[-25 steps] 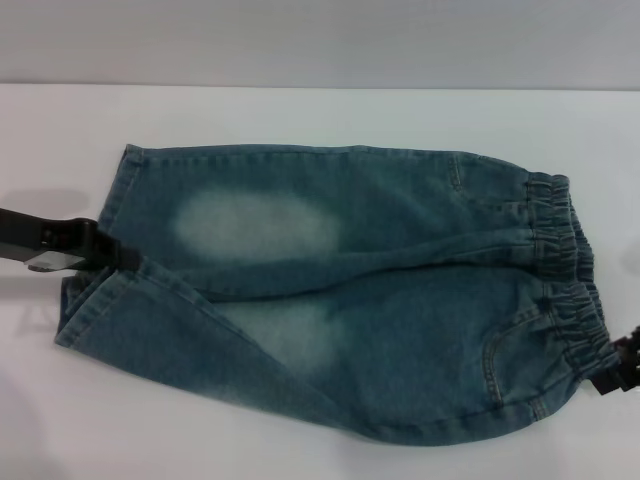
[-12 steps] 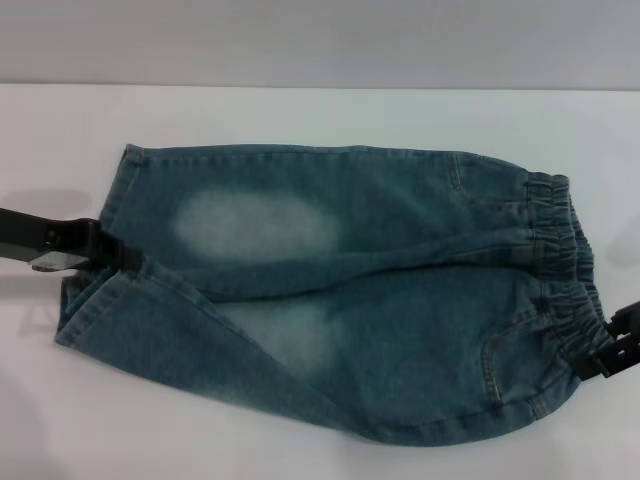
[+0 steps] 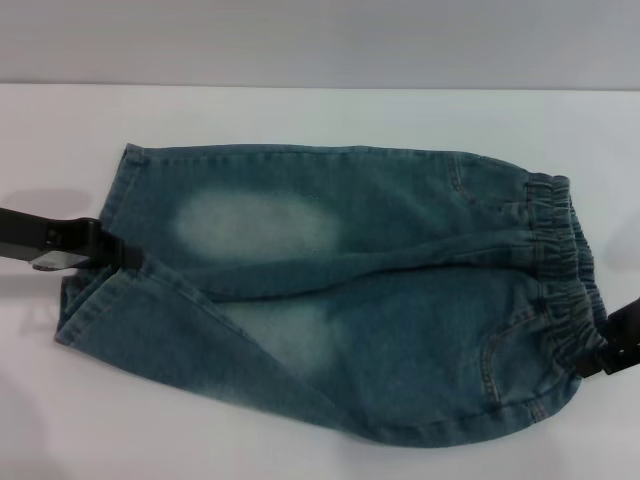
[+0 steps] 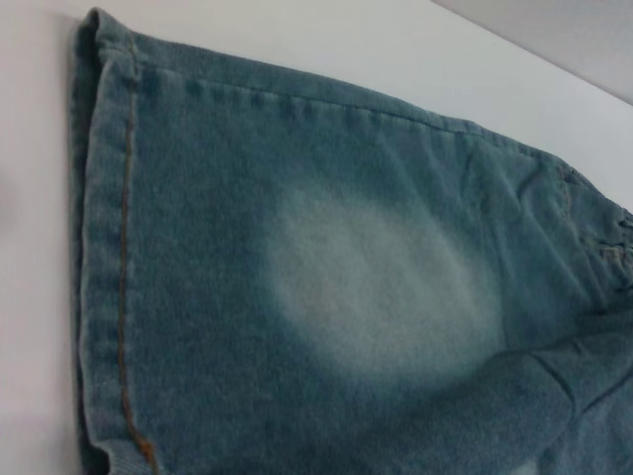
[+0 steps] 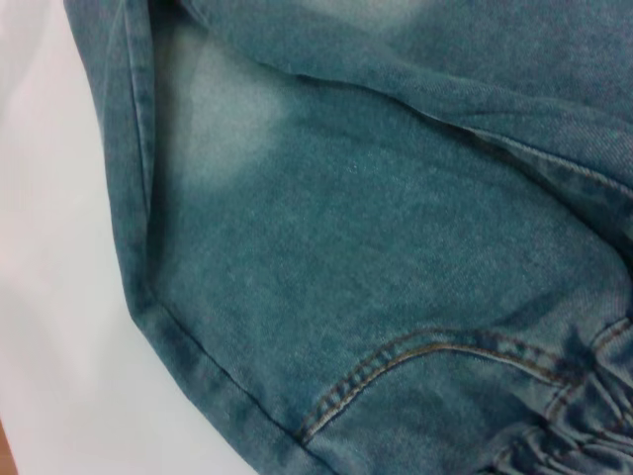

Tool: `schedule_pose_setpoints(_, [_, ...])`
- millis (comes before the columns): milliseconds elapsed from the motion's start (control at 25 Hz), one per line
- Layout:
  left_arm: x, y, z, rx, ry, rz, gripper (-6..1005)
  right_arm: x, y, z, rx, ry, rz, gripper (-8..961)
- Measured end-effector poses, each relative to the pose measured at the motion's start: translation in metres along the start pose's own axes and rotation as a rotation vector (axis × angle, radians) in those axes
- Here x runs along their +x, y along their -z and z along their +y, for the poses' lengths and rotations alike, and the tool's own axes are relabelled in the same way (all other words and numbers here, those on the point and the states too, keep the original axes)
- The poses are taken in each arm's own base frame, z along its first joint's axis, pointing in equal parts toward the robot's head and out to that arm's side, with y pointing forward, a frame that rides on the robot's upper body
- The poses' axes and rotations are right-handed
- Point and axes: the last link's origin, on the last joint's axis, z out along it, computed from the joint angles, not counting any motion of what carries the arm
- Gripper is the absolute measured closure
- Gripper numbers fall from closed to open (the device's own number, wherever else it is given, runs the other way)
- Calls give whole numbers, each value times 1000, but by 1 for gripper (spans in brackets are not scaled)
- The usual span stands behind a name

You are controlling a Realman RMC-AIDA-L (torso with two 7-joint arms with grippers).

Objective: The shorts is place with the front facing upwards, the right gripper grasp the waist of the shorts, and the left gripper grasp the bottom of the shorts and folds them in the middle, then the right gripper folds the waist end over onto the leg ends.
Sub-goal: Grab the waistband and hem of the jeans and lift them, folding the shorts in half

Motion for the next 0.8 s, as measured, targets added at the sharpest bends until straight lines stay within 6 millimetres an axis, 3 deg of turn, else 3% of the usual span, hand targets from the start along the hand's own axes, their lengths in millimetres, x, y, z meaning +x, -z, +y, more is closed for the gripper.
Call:
schedule_pose_setpoints(600, [8, 2, 3, -4, -7, 22, 929, 9, 0, -2, 5, -16, 4, 917])
schedule_pose_setpoints(800, [13, 6, 3, -8, -1, 51, 928, 14, 3, -4, 6, -17, -33, 945])
